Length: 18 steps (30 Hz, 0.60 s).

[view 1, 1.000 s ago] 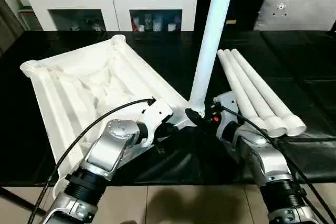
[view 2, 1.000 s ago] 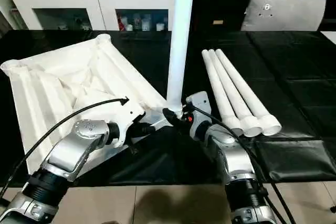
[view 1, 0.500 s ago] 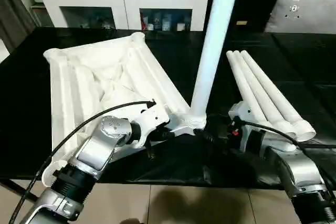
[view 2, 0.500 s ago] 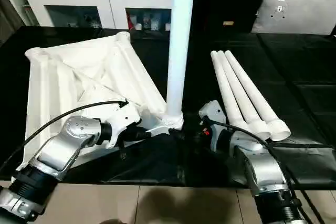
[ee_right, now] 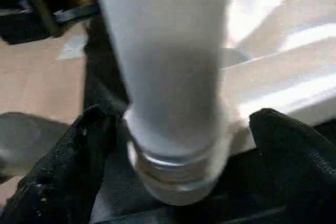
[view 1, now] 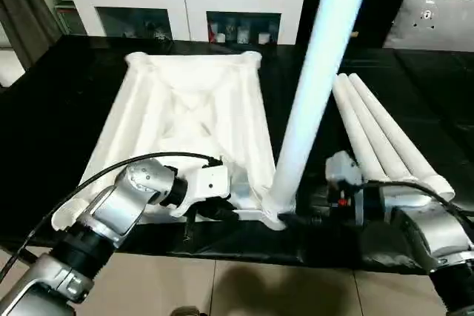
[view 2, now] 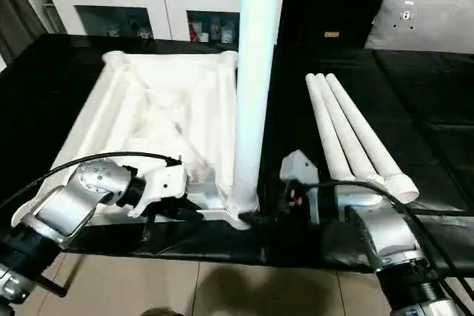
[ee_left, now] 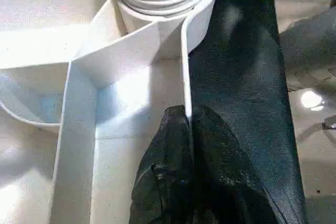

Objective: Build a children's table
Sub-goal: Rotate leg to tighten

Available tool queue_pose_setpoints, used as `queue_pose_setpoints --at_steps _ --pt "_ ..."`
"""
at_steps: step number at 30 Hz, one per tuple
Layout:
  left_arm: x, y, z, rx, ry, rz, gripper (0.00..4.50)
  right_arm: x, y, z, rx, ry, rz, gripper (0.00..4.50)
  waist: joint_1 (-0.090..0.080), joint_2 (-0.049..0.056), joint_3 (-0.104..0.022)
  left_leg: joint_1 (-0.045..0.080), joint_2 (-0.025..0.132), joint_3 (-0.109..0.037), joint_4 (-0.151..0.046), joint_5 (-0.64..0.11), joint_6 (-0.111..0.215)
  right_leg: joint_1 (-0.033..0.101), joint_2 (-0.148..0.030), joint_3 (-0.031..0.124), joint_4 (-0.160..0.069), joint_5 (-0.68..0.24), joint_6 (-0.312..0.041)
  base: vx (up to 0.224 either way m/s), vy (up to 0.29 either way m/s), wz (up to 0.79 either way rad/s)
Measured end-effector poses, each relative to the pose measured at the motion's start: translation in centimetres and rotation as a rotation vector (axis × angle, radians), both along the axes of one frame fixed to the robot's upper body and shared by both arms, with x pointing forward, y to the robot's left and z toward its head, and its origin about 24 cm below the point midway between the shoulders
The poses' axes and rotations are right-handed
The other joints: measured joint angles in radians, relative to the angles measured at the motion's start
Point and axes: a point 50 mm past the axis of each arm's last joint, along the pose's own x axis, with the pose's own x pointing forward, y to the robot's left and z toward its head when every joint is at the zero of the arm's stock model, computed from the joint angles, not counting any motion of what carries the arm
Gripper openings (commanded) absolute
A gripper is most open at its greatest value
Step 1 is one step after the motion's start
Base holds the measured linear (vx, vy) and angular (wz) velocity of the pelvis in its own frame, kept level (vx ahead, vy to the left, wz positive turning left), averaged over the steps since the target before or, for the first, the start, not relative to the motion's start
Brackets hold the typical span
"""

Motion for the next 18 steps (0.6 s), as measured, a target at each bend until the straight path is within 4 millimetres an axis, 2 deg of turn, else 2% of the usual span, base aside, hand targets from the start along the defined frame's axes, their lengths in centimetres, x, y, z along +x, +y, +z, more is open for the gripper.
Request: queue_pose_setpoints --at_steps 13,18 --pt "-0.03 -0.21 -0.05 -0.002 0.003 -0.035 0.0 0.02 0.82 -0.08 0.017 -0.007 0.032 3.04 0.001 0.0 0.0 0.0 0.0 0.0 0.0 0.0 0.0 0.0 0.0 0.0 0.001 0.0 0.0 0.0 0.0 0.0" --pt "-0.07 -0.16 -0.11 -0.014 0.016 -0.023 0.0 0.0 0.83 -0.11 0.021 0.001 0.031 2.78 0.0 -0.002 -0.001 0.0 0.0 0.0 0.0 0.0 0.0 0.0 0.0 0.0 0.001 0.0 0.0 0.0 0.0 0.0"
